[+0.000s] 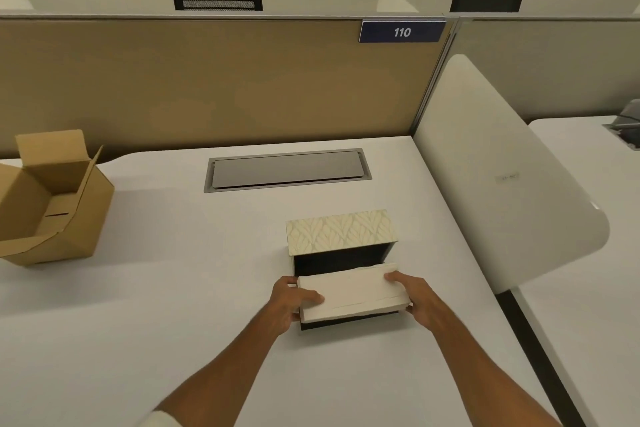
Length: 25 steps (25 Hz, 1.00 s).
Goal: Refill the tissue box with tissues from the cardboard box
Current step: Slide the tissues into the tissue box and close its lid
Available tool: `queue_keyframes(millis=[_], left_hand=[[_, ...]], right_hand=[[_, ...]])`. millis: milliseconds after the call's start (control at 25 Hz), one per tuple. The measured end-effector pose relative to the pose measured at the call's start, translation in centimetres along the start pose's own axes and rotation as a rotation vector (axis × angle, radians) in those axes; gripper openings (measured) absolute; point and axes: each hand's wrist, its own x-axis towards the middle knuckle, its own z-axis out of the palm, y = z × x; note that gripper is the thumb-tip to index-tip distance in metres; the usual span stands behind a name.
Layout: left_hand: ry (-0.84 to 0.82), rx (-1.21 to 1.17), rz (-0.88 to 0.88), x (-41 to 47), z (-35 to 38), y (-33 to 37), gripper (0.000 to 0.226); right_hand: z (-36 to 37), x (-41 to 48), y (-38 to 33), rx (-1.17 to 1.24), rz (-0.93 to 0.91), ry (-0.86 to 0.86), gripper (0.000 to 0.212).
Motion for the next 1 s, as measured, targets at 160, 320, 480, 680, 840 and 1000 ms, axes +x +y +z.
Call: queue_keyframes(millis=[160, 320, 480, 680, 840, 1000], left_hand=[[0.052, 0.051, 0.024, 0.6, 0.5, -0.6, 0.079], [0.111, 0.066, 0.020, 1.2, 0.4, -0.7, 0.082], [0.183, 0.117, 0.029, 1.1, 0.6, -0.7, 0.084], [0.255, 0.165, 0.040, 1.0, 0.4, -0.7, 0.081], [0.282, 0.268, 0.029, 0.6, 0.9, -0.6, 0.066], [0.296, 0.344, 0.027, 0.2, 1.8, -0.2, 0.061]], right_hand=[[0.2, 0.5, 0.1, -0.023, 0.025, 0.016, 0.042], [0.5, 1.1, -0.1, -0.052, 0.038, 0.055, 0.049], [0.8, 1.6, -0.3, -0.086, 0.038, 0.084, 0.047], [1.2, 1.5, -0.3, -0.160, 0.033, 0.122, 0.038], [1.4, 1.5, -0.6, -0.245, 0.019, 0.167, 0.040], [1.3, 1.6, -1.2, -0.313, -0.014, 0.211, 0.044]])
